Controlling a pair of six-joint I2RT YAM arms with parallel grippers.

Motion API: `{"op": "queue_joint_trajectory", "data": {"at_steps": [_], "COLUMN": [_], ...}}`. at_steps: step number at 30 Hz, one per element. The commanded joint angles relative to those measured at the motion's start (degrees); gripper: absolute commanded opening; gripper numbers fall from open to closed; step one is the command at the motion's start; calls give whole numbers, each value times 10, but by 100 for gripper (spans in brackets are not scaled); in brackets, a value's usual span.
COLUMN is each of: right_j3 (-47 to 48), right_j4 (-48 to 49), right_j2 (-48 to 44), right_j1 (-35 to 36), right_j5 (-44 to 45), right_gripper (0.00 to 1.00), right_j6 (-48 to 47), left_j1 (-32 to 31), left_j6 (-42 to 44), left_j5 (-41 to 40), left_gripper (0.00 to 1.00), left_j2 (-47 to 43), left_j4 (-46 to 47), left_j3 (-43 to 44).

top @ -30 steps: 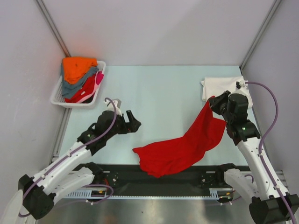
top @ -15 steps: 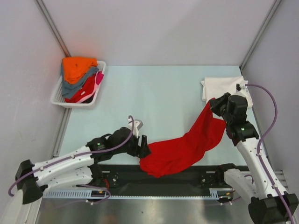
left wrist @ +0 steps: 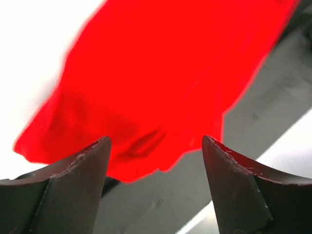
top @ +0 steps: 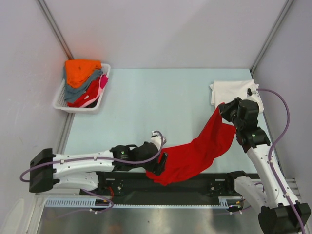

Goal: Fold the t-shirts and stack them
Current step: Flatten the tshirt out

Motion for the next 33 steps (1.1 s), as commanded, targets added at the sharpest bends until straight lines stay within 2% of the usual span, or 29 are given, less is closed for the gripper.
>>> {"op": "queue_joint_trajectory", "data": {"at_steps": [1, 4, 8, 9, 11, 12, 14, 18, 21, 23, 24, 25, 27, 28, 31, 33], "right_j3": [-2, -2, -5, -5, -5, -6, -8, -7, -12, -13, -12, -12, -10, -7, 18, 34], "right_j4": [21, 22, 18, 19, 19, 17, 18, 16, 19, 21, 22, 24, 35, 37, 33, 24], "right_j2": [-14, -16, -20, -20, -20, -20, -22, -20, -22, -20, -17, -15, -14, -11, 2, 9], "right_j1": [-8, -12, -21, -22, -30, -33, -37, -47, -56, -62, -63, -65, -66, -67, -68, -68], "right_j5": [-11, -15, -23, -25, -29, -36, -39, -43, -47, -48, -51, -52, -57, -69, -72, -72], "right_gripper": [0, 0, 0, 0, 0, 0, 0, 0, 0, 0, 0, 0, 0, 0, 0, 0], "right_j6": [5, 3, 5, 4, 2, 3, 3, -1, 3, 3, 5, 7, 13, 15, 12, 8], "left_j1": [-7, -7, -21, -24, -30, -29, -29, -28, -1, 53, 76, 131, 190, 250, 345, 379], "left_j6": [17, 17, 26, 35, 37, 37, 36, 0, -14, -1, 7, 18, 37, 41, 47, 41], "left_j5": [-76, -92, -109, -115, -129, -135, -155, -219, -242, -231, -199, -179, -118, -102, -76, -69], "left_gripper": [80, 74, 57, 47, 35, 20, 0, 0, 0, 0, 0, 1, 0, 0, 0, 0], "left_j2": [44, 96, 142, 148, 162, 166, 168, 124, 39, -31, -55, -94, -123, -138, -131, -116], "left_j4": [-5, -6, 3, 1, -1, -6, -12, -44, -30, -10, 1, 14, 45, 51, 66, 59], "left_j3": [32, 40, 54, 63, 70, 76, 81, 84, 56, 43, 29, 23, 12, 12, 31, 65]}}
